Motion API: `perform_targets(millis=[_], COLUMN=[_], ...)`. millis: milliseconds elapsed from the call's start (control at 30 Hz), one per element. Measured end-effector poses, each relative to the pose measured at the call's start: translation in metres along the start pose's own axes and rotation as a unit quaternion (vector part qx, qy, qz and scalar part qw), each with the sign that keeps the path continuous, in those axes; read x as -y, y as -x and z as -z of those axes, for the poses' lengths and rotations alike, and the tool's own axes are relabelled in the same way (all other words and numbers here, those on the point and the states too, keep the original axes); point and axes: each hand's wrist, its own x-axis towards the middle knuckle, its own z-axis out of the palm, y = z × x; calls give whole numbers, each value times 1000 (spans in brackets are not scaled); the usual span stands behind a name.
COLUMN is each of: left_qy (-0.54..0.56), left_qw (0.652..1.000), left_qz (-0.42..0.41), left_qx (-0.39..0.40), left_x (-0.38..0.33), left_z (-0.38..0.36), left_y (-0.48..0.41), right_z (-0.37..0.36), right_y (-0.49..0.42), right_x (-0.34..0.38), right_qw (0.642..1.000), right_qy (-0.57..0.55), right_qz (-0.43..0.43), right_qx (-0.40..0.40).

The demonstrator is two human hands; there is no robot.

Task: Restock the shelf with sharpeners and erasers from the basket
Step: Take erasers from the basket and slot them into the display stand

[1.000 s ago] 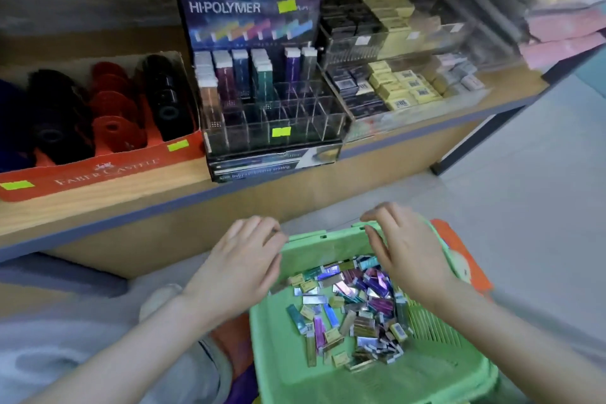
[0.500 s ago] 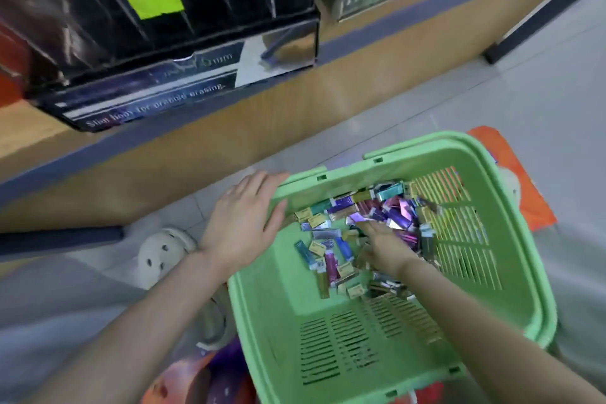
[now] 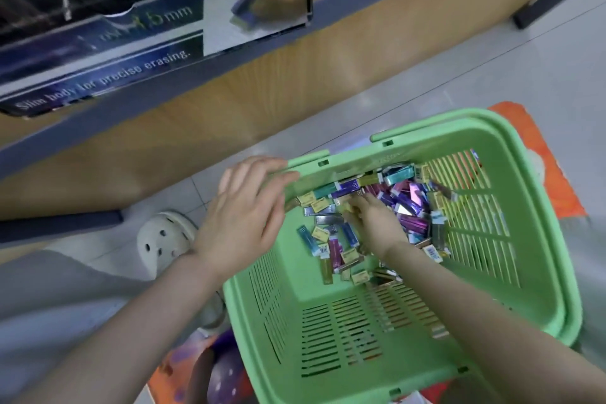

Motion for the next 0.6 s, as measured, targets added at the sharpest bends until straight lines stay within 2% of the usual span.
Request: perform_targets(millis=[67, 133, 233, 333, 367, 400, 500, 600], left_qy=[68, 196, 366, 493, 507, 504, 480, 487], left_qw=[997, 966, 870, 777, 759, 755, 777, 780], left_qz=[22, 149, 312, 389, 408, 418, 406, 391], left_qx=[34, 83, 113, 43, 8, -20, -48, -46], left_x=[-17, -40, -61, -67, -66, -65, -60, -56], left_z=[-2, -2, -11, -20, -22, -23, -13, 2], left_y=[1, 0, -1, -1, -1, 0, 6, 12], right_z=[23, 47, 69, 69, 68, 66, 53, 19], right_y=[10, 24, 47, 60, 62, 61, 49, 24], right_x=[24, 51, 85, 100, 100, 97, 69, 31], right_qw=[989, 963, 919, 908, 908, 918, 958, 991], right_qy=[-146, -264, -388, -410, -406, -382, -269, -124], right_qz=[15, 47, 66, 89, 99, 109, 96, 44], right_qx=[-9, -23, -29, -4, -2, -14, -41, 24])
